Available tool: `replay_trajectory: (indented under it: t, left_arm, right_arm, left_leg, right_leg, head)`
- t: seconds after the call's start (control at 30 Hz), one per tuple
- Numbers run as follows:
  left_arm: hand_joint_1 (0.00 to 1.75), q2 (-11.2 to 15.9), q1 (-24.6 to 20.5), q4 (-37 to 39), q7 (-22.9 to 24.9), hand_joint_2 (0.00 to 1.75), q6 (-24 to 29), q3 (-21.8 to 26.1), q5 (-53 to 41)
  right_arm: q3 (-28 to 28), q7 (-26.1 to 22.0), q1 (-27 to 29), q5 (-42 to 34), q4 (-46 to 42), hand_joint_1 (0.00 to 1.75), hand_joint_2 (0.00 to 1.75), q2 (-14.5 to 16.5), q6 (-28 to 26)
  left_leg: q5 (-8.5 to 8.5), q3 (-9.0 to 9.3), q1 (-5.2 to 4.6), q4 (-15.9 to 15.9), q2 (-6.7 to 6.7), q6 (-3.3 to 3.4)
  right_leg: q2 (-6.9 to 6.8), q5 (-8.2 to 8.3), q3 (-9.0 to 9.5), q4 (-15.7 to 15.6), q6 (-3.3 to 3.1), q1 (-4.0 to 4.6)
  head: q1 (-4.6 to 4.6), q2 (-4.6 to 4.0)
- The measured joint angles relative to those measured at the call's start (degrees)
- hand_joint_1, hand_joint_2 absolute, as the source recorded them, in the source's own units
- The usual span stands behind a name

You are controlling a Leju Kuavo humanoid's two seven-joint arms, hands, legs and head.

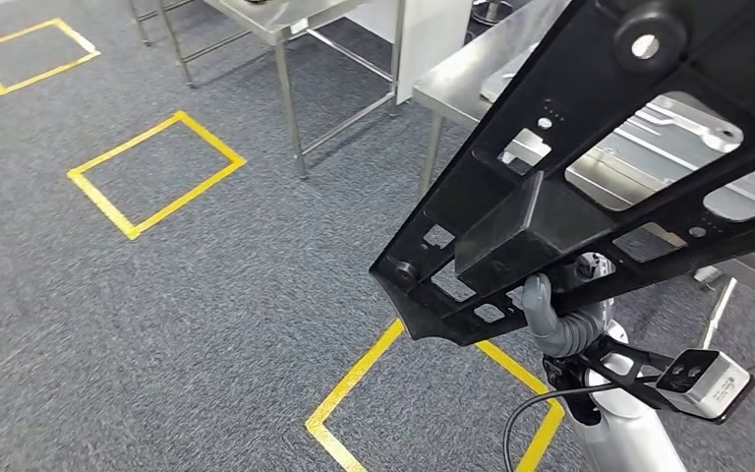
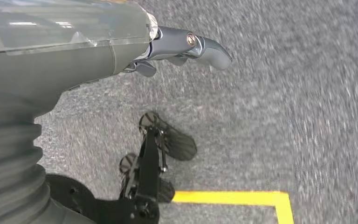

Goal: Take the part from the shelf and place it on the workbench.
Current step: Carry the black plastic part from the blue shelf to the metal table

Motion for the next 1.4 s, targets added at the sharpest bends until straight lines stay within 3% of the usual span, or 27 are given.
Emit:
replay_trajectory:
  t: [0.07, 0.13, 0.2, 0.27, 0.33, 0.4, 0.47, 0.57, 0.63, 0.7, 0.77, 0.8, 0.87, 0.93, 1.0, 1.03, 1.1, 1.13, 1.2, 1.23, 1.3, 1.33, 1.4]
  left_arm:
    - [0.0, 0.0, -0.1, 0.0, 0.0, 1.75, -0.1, -0.1, -0.1]
    - [0.0, 0.0, -0.1, 0.0, 0.0, 1.75, -0.1, -0.2, -0.2]
    - [0.0, 0.0, -0.1, 0.0, 0.0, 1.75, -0.2, -0.4, -0.3]
    - [0.0, 0.0, -0.3, 0.0, 0.0, 1.75, -0.2, -0.5, -0.3]
    - [0.0, 0.0, -0.2, 0.0, 0.0, 1.75, 0.0, -0.6, -0.3]
    - [0.0, 0.0, 0.1, 0.0, 0.1, 1.75, 0.2, -0.7, -0.2]
    - [0.0, -0.1, 0.2, 0.0, 0.2, 1.75, 0.3, -0.7, -0.1]
    - [0.0, -0.1, 0.2, 0.0, 0.2, 1.75, 0.4, -0.7, 0.0]
    - [0.0, -0.1, 0.2, 0.0, 0.2, 1.75, 0.4, -0.7, 0.0]
    - [0.0, -0.2, 0.2, 0.0, 0.2, 1.75, 0.4, -0.7, 0.0]
    - [0.0, -0.2, 0.2, 0.0, 0.2, 1.75, 0.4, -0.7, 0.0]
    - [0.0, -0.2, 0.0, 0.0, 0.2, 1.75, 0.4, -0.7, 0.0]
    - [0.0, -0.3, -0.2, 0.0, 0.1, 1.75, 0.4, -0.8, 0.0]
    - [0.0, -0.3, 0.0, 0.0, 0.1, 1.75, 0.4, -0.8, 0.0]
    - [0.0, -0.3, 0.2, 0.0, 0.0, 1.75, 0.4, -0.8, 0.0]
    - [0.0, -0.3, 0.2, 0.0, -0.1, 1.75, 0.4, -0.8, 0.0]
    - [0.0, -0.3, 0.0, 0.0, -0.4, 1.75, 0.3, -0.8, 0.0]
    - [0.0, -0.3, 0.0, 0.0, -0.5, 1.75, 0.2, -0.9, 0.0]
    - [0.0, -0.3, -0.1, 0.0, -0.8, 1.75, 0.1, -0.9, 0.1]
    - [0.0, -0.3, -0.1, 0.0, -0.9, 1.75, 0.1, -0.9, 0.1]
    - [0.0, -0.3, -0.3, 0.0, -0.9, 1.75, 0.0, -0.9, 0.1]
    - [0.0, -0.3, -0.4, 0.0, -1.0, 1.75, 0.0, -0.9, 0.1]
    - [0.0, -0.3, -0.4, 0.0, -1.0, 1.75, 0.0, -0.9, 0.1]
  right_arm:
    - [0.0, 0.0, 0.0, 0.0, 0.0, 1.75, 1.75, 0.0, -0.2]
    - [0.0, 0.1, -0.1, 0.0, 0.0, 1.75, 1.75, 0.0, -0.3]
    - [-0.1, 0.2, 0.0, 0.0, -0.1, 1.75, 1.75, 0.0, -0.3]
    - [-0.1, 0.2, 0.1, 0.0, -0.2, 1.75, 1.75, 0.0, -0.3]
    - [-0.1, 0.2, 0.1, 0.0, -0.2, 1.75, 1.75, 0.0, -0.2]
    - [-0.1, 0.3, 0.2, 0.0, 0.0, 1.75, 1.75, 0.0, -0.2]
    - [-0.1, 0.4, 0.3, 0.0, 0.2, 1.75, 1.75, 0.0, -0.2]
    - [-0.1, 0.4, 0.3, 0.0, 0.2, 1.75, 1.75, 0.0, -0.1]
    - [-0.1, 0.4, 0.3, 0.0, 0.3, 1.75, 1.75, 0.0, 0.0]
    - [0.0, 0.5, 0.2, 0.1, 0.4, 1.75, 1.75, 0.0, 0.1]
    - [0.0, 0.5, 0.2, 0.1, 0.4, 1.75, 1.75, 0.1, 0.1]
    - [0.0, 0.5, 0.3, 0.1, 0.5, 1.75, 1.75, 0.2, 0.1]
    - [0.0, 0.5, 0.2, 0.1, 0.5, 1.75, 1.75, 0.3, 0.1]
    - [0.0, 0.5, 0.0, 0.0, 0.5, 1.75, 1.75, 0.5, 0.2]
    - [0.0, 0.5, 0.0, 0.0, 0.7, 1.75, 1.75, 0.5, 0.2]
    - [0.0, 0.5, 0.0, 0.0, 0.8, 1.75, 1.75, 0.5, 0.2]
    - [0.0, 0.6, -0.1, -0.2, 0.9, 1.75, 1.75, 0.5, 0.2]
    - [0.0, 0.6, -0.2, -0.2, 0.9, 1.75, 1.75, 0.5, 0.3]
    - [0.0, 0.6, -0.4, -0.3, 0.9, 1.75, 1.75, 0.5, 0.3]
    - [0.0, 0.6, -0.5, -0.4, 0.9, 1.75, 1.75, 0.6, 0.4]
    - [-0.1, 0.6, -0.5, -0.4, 0.9, 1.75, 1.75, 0.6, 0.4]
    - [-0.1, 0.5, -0.6, -0.4, 0.9, 1.75, 1.75, 0.6, 0.5]
    - [-0.1, 0.5, -0.7, -0.5, 0.9, 1.75, 1.75, 0.6, 0.5]
  left_leg:
    - [-0.47, 0.29, -0.23, 0.3, 1.18, -0.46]
    - [-0.88, 0.56, -0.51, 0.4, 2.24, -1.02]
    - [-1.2, 0.79, -0.51, 0.4, 3.31, -1.63]
    - [-2.59, 0.4, -0.24, 1.9, 1.99, -2.24]
    - [-6.01, -2.17, 0.0, 8.0, -1.02, -2.64]
    - [-8.92, -5.89, 0.06, 15.6, -2.41, -2.84]
    - [-8.39, -7.28, 0.12, 17.6, -2.65, -2.91]
    - [-6.87, -6.82, 0.19, 16.1, -2.68, -2.9]
    - [-4.98, -5.49, 0.3, 12.9, -2.95, -2.87]
    - [-2.16, -2.59, 0.54, 6.1, -5.37, -2.35]
    - [-0.79, -0.75, 0.53, 1.8, -6.98, -1.42]
    - [-0.56, -0.65, 0.49, 1.6, -6.33, -0.95]
    - [-0.08, -0.5, 0.49, 1.0, -4.99, -0.04]
    - [0.04, -0.57, 0.23, 0.8, -3.53, 0.42]
    - [-0.02, -0.66, -0.05, 0.8, -1.95, 0.55]
    - [-0.06, -0.67, -0.16, 0.8, -1.19, 0.56]
    - [-0.19, -0.54, -0.33, 0.9, 0.15, 0.5]
    - [-0.3, -0.42, -0.49, 0.9, 0.74, 0.35]
    - [-0.56, -0.23, -0.8, 0.9, 1.78, -0.09]
    - [-0.67, -0.16, -0.91, 0.9, 2.36, -0.33]
    - [-0.93, 0.02, -0.88, 0.9, 3.27, -0.89]
    - [-1.4, -0.05, -0.79, 1.3, 2.61, -1.23]
    - [-4.01, -1.79, -0.5, 5.5, -0.21, -1.85]
  right_leg:
    - [-2.84, 2.55, 4.32, -7.8, -0.33, 0.29]
    - [-4.05, 2.98, 5.93, -10.8, -0.84, 0.8]
    - [-2.53, 3.17, 5.83, -11.0, -1.39, 0.89]
    - [-1.23, 3.46, 5.95, -11.4, -2.01, 0.63]
    - [-0.07, 3.59, 6.05, -11.6, -2.48, 0.48]
    - [1.39, 3.58, 6.02, -11.5, -2.67, 0.52]
    - [2.85, 3.57, 6.02, -11.4, -2.67, 0.54]
    - [3.56, 3.57, 6.04, -11.3, -2.65, 0.52]
    - [4.09, 3.54, 6.05, -11.2, -2.55, 0.49]
    - [5.91, 3.53, 5.65, -10.7, -1.71, 0.4]
    - [7.82, 3.79, 5.15, -10.6, -0.5, 0.18]
    - [7.59, 3.8, 5.01, -10.5, -0.18, 0.1]
    - [5.01, 2.24, 3.77, -8.1, 0.22, 0.21]
    - [1.92, -1.42, 0.51, -1.1, 0.35, 0.33]
    - [1.09, -3.66, -2.37, 5.2, 0.44, 0.27]
    - [0.92, -3.25, -2.36, 5.5, 0.39, 0.28]
    - [-0.11, -0.14, 1.01, -0.4, -0.03, 0.44]
    - [-1.63, 1.2, 3.38, -4.6, -0.4, 0.75]
    - [-3.69, 2.55, 6.24, -10.0, -1.18, 1.4]
    - [-3.89, 2.51, 6.5, -10.8, -1.48, 1.67]
    - [-2.44, 2.83, 6.39, -11.1, -2.01, 1.64]
    - [-1.82, 3.0, 6.46, -11.3, -2.29, 1.5]
    - [-0.61, 3.32, 6.64, -11.7, -2.82, 1.19]
  head:
    - [-0.01, 0.0]
    - [-0.01, 0.0]
    - [-0.01, 0.0]
    - [-0.02, 0.0]
    - [-0.02, 0.0]
    - [-0.02, 0.0]
    - [-0.02, 0.0]
    - [-0.02, 0.0]
    - [-0.02, 0.0]
    - [-0.02, 0.0]
    - [-0.02, 0.0]
    - [-0.02, 0.0]
    - [-0.01, 0.0]
    - [0.0, 0.0]
    - [0.0, 0.0]
    - [0.0, 0.0]
    - [0.0, 0.0]
    - [0.0, 0.0]
    - [-0.01, 0.0]
    - [-0.01, 0.0]
    - [-0.02, 0.0]
    - [-0.01, 0.0]
    - [-0.02, 0.0]
